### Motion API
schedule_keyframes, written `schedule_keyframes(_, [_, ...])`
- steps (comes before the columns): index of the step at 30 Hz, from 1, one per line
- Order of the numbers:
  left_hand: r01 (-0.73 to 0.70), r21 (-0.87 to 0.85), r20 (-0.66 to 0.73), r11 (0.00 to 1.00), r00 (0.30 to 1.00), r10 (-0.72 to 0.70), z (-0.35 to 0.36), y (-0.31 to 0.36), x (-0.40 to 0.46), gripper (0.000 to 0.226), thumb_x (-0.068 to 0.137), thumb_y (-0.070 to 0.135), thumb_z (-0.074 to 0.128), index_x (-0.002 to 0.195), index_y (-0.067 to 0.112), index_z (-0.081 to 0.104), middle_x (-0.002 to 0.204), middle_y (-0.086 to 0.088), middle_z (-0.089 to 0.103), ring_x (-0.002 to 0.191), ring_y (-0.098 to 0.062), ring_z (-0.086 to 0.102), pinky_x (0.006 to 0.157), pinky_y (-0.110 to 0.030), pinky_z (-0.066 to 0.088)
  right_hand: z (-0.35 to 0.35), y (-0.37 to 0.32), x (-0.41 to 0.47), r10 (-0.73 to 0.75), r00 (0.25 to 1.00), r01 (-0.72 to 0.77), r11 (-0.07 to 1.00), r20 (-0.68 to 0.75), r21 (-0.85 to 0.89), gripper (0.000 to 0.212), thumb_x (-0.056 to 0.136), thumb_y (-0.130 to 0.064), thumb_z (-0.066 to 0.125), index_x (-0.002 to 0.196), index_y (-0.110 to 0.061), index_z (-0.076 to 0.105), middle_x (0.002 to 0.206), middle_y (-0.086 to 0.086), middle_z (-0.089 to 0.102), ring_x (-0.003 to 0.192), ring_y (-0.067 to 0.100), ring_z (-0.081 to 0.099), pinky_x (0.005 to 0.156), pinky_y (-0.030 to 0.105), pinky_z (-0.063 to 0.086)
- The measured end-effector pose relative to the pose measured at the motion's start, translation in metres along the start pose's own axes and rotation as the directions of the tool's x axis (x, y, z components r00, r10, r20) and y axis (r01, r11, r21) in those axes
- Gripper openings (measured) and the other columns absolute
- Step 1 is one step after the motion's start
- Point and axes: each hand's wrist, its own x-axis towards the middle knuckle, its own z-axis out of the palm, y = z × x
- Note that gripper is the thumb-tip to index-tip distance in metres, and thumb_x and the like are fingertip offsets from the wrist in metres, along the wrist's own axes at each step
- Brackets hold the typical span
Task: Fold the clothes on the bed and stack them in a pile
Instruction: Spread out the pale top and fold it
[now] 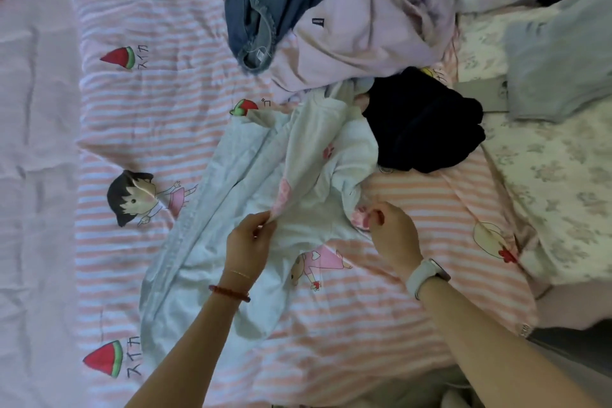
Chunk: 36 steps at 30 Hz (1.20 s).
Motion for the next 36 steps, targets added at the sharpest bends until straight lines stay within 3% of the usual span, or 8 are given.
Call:
schedule_keyframes(4, [0.030, 0.002, 0.061, 1.000, 0.998, -0.030, -0.037, -0.010, -0.041, 0.013, 0.086, -0.001, 0.060, 0.095, 0.003, 0.069, 0.078, 0.004, 0.062, 0.074, -0.010, 0.057, 0.065, -0.002, 0.040, -0.009, 0.016, -0.045, -0.193, 0.978, 0.201, 0.973, -0.079, 0.109, 0.012, 0.085, 0.003, 0.054, 0.093, -0.001, 0.062, 0.088, 0.003, 0.057, 0.082, 0.024, 0.055, 0.069, 0.031, 0.042])
schedule_keyframes(10, [0.209, 0.123, 0.082, 0.970, 0.972, -0.220, -0.045, -0.046, -0.073, 0.015, 0.084, -0.001, 0.063, 0.097, -0.006, 0.068, 0.089, -0.015, 0.068, 0.078, -0.019, 0.059, 0.063, 0.001, 0.036, -0.008, -0.016, -0.001, -0.023, 0.998, 0.007, 0.953, 0.050, 0.304, 0.050, 0.096, -0.024, 0.045, 0.141, -0.007, 0.032, 0.141, 0.008, 0.039, 0.124, 0.020, 0.041, 0.102, 0.031, 0.035])
schedule_keyframes(16, [0.145, 0.271, 0.186, 0.952, 0.962, -0.200, -0.043, -0.054, -0.051, 0.019, 0.085, 0.008, 0.064, 0.102, 0.000, 0.069, 0.096, -0.013, 0.068, 0.091, -0.026, 0.061, 0.072, -0.010, 0.033, 0.018, -0.064, 0.074, 0.267, 0.924, -0.381, 0.676, 0.272, 0.630, 0.051, 0.092, -0.032, 0.052, 0.133, -0.004, 0.039, 0.128, 0.011, 0.051, 0.116, 0.024, 0.050, 0.101, 0.036, 0.040])
schedule_keyframes(19, [0.079, 0.320, 0.269, 0.944, 0.948, -0.171, -0.052, -0.053, -0.048, 0.031, 0.085, 0.020, 0.066, 0.115, 0.011, 0.063, 0.103, -0.001, 0.062, 0.091, -0.016, 0.061, 0.072, -0.009, 0.036, 0.017, -0.078, 0.066, 0.223, 0.967, -0.248, 0.690, 0.127, 0.680, 0.020, 0.092, -0.015, 0.050, 0.106, 0.000, 0.056, 0.101, 0.012, 0.058, 0.093, 0.023, 0.056, 0.082, 0.030, 0.046])
schedule_keyframes(25, [-0.056, 0.249, 0.267, 0.967, 0.964, -0.013, -0.071, 0.009, -0.026, 0.053, 0.085, 0.025, 0.065, 0.134, 0.016, 0.046, 0.127, -0.008, 0.048, 0.108, -0.019, 0.055, 0.087, -0.028, 0.048, -0.052, -0.083, 0.023, -0.042, 0.970, 0.161, 0.846, -0.238, 0.508, 0.030, 0.096, -0.018, 0.047, 0.070, -0.003, 0.045, 0.058, -0.002, 0.041, 0.054, 0.009, 0.037, 0.053, 0.025, 0.028])
schedule_keyframes(29, [-0.194, 0.151, 0.249, 0.969, 0.956, 0.152, -0.073, 0.084, -0.010, 0.045, 0.088, 0.020, 0.062, 0.129, 0.010, 0.050, 0.125, -0.012, 0.053, 0.106, -0.025, 0.058, 0.088, -0.029, 0.046, -0.133, -0.100, 0.011, -0.242, 0.929, 0.303, 0.932, -0.281, 0.198, 0.037, 0.097, -0.016, 0.046, 0.061, -0.010, 0.045, 0.059, 0.010, 0.046, 0.065, 0.027, 0.043, 0.059, 0.033, 0.023])
schedule_keyframes(33, [-0.325, 0.040, 0.252, 0.945, 0.918, 0.306, -0.084, 0.160, -0.013, 0.038, 0.090, 0.015, 0.057, 0.127, 0.007, 0.051, 0.123, -0.013, 0.056, 0.103, -0.026, 0.059, 0.088, -0.026, 0.044, -0.208, -0.133, -0.013, -0.460, 0.861, 0.452, 0.887, -0.218, -0.091, 0.033, 0.098, -0.021, 0.044, 0.120, -0.001, 0.058, 0.115, 0.024, 0.061, 0.104, 0.038, 0.055, 0.085, 0.036, 0.037])
schedule_keyframes(36, [-0.451, -0.022, 0.188, 0.892, 0.875, 0.446, -0.107, 0.204, -0.028, 0.037, 0.091, 0.014, 0.056, 0.127, 0.009, 0.051, 0.125, -0.011, 0.055, 0.102, -0.023, 0.059, 0.080, -0.017, 0.040, -0.261, -0.168, -0.048, -0.577, 0.785, 0.519, 0.812, -0.226, -0.269, 0.032, 0.098, -0.028, 0.042, 0.121, -0.011, 0.057, 0.106, 0.021, 0.065, 0.096, 0.037, 0.058, 0.076, 0.037, 0.042])
